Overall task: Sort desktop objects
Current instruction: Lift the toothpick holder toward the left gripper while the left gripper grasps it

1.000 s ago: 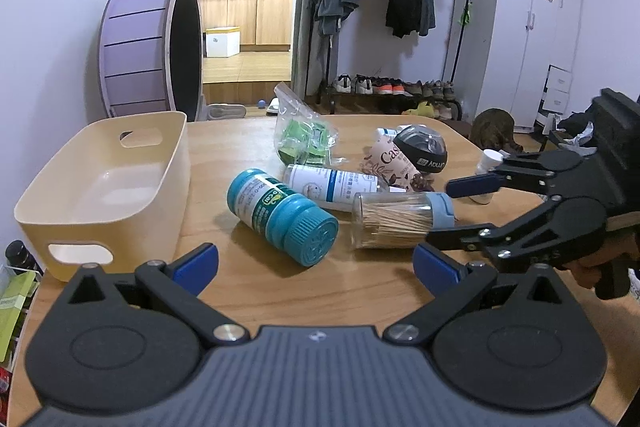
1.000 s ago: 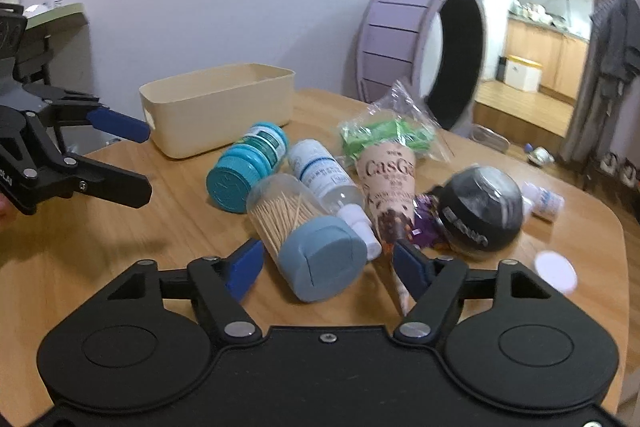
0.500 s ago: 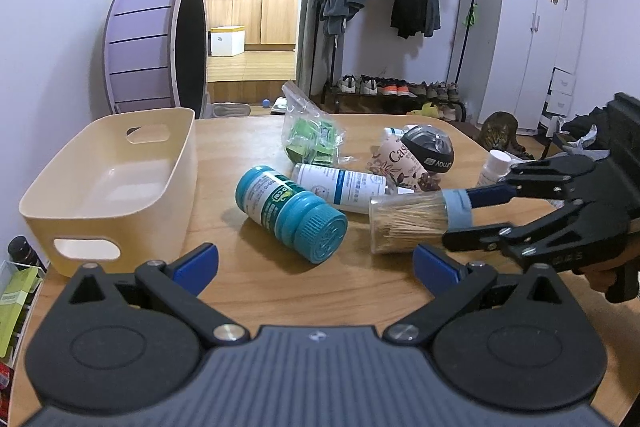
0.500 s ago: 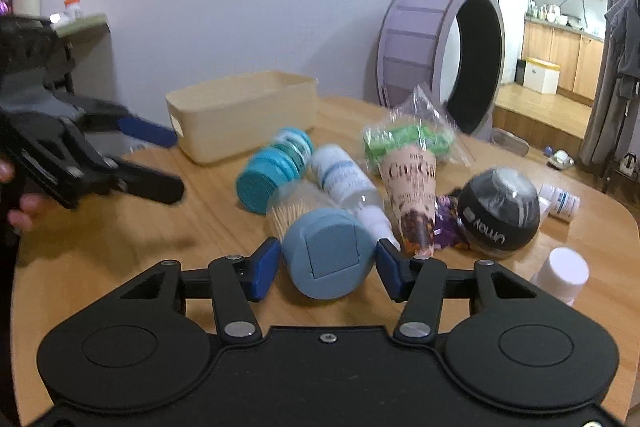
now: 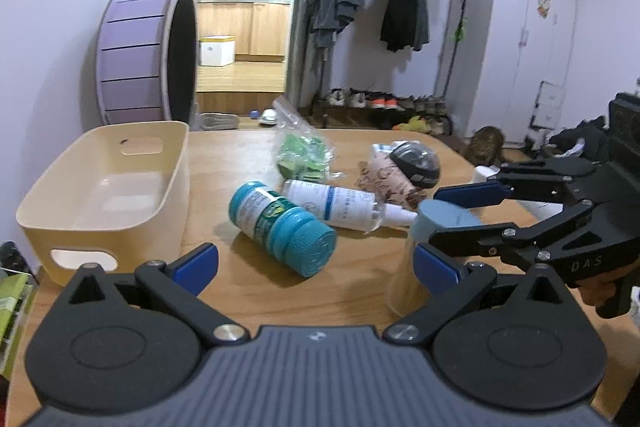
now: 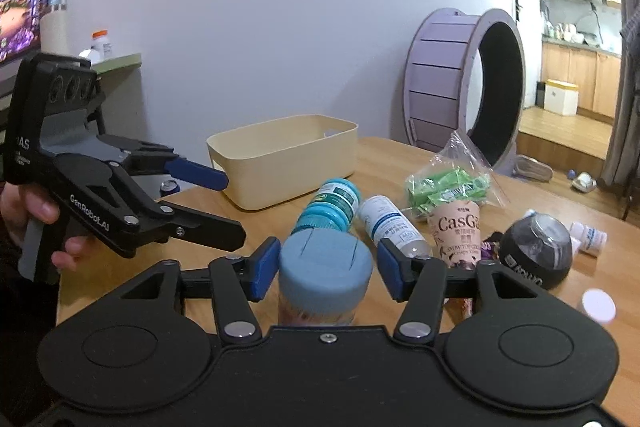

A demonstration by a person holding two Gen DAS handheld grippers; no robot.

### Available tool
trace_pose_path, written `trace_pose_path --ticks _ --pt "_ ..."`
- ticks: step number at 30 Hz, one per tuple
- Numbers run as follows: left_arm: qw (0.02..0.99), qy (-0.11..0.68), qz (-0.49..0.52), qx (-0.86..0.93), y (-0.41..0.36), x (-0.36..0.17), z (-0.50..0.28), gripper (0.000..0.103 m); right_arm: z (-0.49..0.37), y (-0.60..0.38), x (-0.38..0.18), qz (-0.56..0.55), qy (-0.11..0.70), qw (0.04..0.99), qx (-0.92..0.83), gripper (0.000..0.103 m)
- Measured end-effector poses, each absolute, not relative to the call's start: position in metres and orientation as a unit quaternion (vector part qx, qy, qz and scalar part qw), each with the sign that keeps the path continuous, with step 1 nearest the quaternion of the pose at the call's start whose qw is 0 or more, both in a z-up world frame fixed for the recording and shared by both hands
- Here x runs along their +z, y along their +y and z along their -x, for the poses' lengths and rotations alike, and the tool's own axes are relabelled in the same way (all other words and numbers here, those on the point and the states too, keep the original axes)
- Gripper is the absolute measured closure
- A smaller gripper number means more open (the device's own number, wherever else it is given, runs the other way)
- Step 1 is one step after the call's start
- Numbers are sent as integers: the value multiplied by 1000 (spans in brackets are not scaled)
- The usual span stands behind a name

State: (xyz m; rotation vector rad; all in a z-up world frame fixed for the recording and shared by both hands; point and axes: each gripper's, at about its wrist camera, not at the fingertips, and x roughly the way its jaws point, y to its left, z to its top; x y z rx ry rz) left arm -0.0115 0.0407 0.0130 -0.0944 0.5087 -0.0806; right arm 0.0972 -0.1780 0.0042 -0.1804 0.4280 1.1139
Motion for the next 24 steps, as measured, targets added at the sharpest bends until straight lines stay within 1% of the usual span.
trace_pose_path --ticks 1,3,5,6,9,11,13,15,20,21,23,24 --pt "966 248 53 -48 42 14 12 0 -94 -182 6 80 199 826 522 39" --pt "967 240 62 -62 42 15 13 1 -89 -192 10 75 193 832 515 36" --pt "968 229 65 -78 40 17 15 2 -83 -204 14 67 185 841 505 30" --pt "967 228 63 -89 38 18 15 2 -81 -210 16 61 181 844 501 29" --pt "968 226 50 -101 27 17 15 3 -76 -224 19 45 171 855 488 23" --pt "967 227 41 -109 20 14 13 4 -75 -231 20 35 170 859 481 17" --pt "966 227 38 -120 14 11 11 6 -74 -233 19 30 171 861 478 17" --pt "965 226 32 -126 6 9 8 11 -74 -233 19 30 172 863 475 17" --pt "965 229 6 -129 -10 0 0 28 -79 -236 17 19 176 868 465 15" --pt "963 235 6 -130 -11 -2 -3 30 -79 -237 17 17 176 868 464 14" --pt "962 242 9 -130 -12 -6 -6 37 -79 -238 17 15 176 869 463 13" --pt "961 244 10 -130 -12 -7 -7 37 -79 -238 17 15 176 869 462 13"
